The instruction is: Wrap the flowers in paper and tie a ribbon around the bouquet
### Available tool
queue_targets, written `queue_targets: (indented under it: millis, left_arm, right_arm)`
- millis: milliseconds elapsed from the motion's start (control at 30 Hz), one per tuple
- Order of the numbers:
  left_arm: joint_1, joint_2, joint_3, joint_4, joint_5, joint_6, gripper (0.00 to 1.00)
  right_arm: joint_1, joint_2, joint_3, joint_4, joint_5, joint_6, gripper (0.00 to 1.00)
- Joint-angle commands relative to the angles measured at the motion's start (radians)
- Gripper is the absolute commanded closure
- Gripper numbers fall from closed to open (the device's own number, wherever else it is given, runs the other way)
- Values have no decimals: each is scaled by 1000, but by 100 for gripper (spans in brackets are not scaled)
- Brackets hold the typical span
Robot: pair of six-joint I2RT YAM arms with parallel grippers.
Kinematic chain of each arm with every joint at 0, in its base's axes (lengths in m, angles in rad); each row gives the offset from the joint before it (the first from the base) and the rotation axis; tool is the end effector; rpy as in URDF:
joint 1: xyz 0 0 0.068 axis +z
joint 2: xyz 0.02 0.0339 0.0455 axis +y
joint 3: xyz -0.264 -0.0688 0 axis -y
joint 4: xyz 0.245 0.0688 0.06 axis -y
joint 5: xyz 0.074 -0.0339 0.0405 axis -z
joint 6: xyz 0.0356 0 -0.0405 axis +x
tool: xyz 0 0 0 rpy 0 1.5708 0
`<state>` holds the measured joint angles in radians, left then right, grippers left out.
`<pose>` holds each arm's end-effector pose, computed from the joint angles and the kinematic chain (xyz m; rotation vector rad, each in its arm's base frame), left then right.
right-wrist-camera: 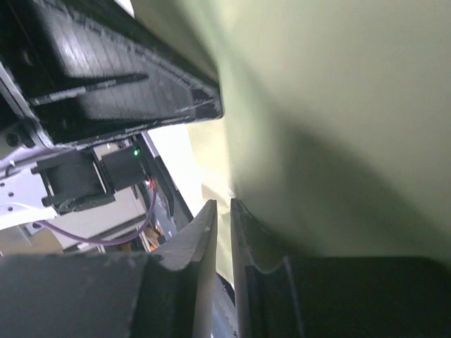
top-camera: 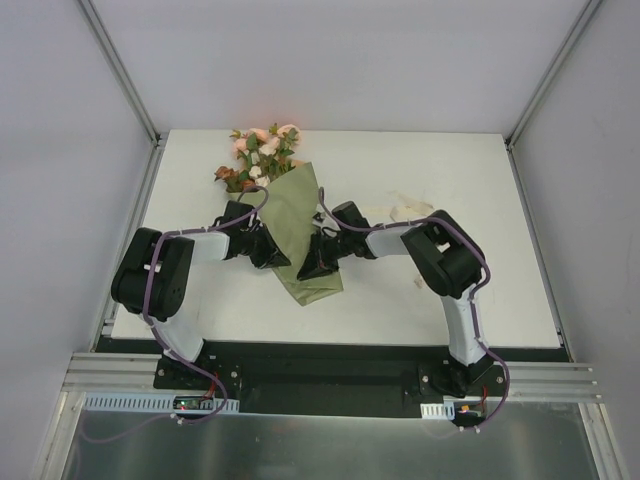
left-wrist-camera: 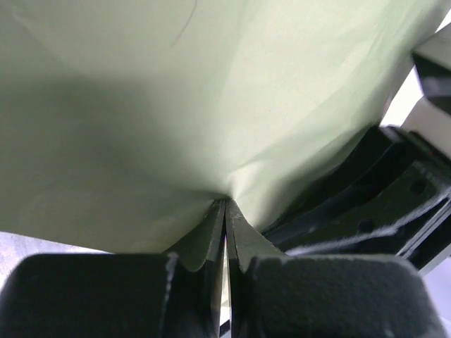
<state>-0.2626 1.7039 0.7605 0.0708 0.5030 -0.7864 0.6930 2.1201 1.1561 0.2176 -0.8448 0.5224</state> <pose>0.2998 -0.0984 0.1315 -0.4360 2.5608 -1.0467 0.3050 0.2878 0.1053 -0.7001 2.4407 1.5413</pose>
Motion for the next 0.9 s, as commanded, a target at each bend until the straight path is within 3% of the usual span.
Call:
queue_targets:
  millis: [0, 267, 367, 500, 533, 700, 800, 867]
  left_arm:
    - [-6, 42, 2, -57, -53, 41, 100]
    - [-6, 65, 31, -135, -89, 110, 100]
    - [-6, 54, 37, -135, -86, 118, 100]
    - [-15, 13, 65, -135, -37, 157, 100]
    - [-27, -6, 71, -137, -29, 168, 99]
    - [-64, -107, 154, -137, 55, 191, 71]
    - [-95, -101, 215, -129, 110, 174, 70]
    - [-118, -67, 232, -108, 121, 145, 75]
  right_arm:
    - [-93, -34, -6, 19, 6, -7, 85]
    - [-208, 44, 129, 43, -59, 37, 91]
    - [-219, 126, 197, 43, -80, 64, 98]
    - [-225, 170, 215, 46, -63, 96, 100]
    - [-225, 170, 208, 46, -53, 96, 100]
    - [-227, 161, 169, 57, -42, 87, 100]
    - [-225, 156, 160, 57, -39, 83, 100]
    - [-224, 155, 160, 58, -37, 85, 100]
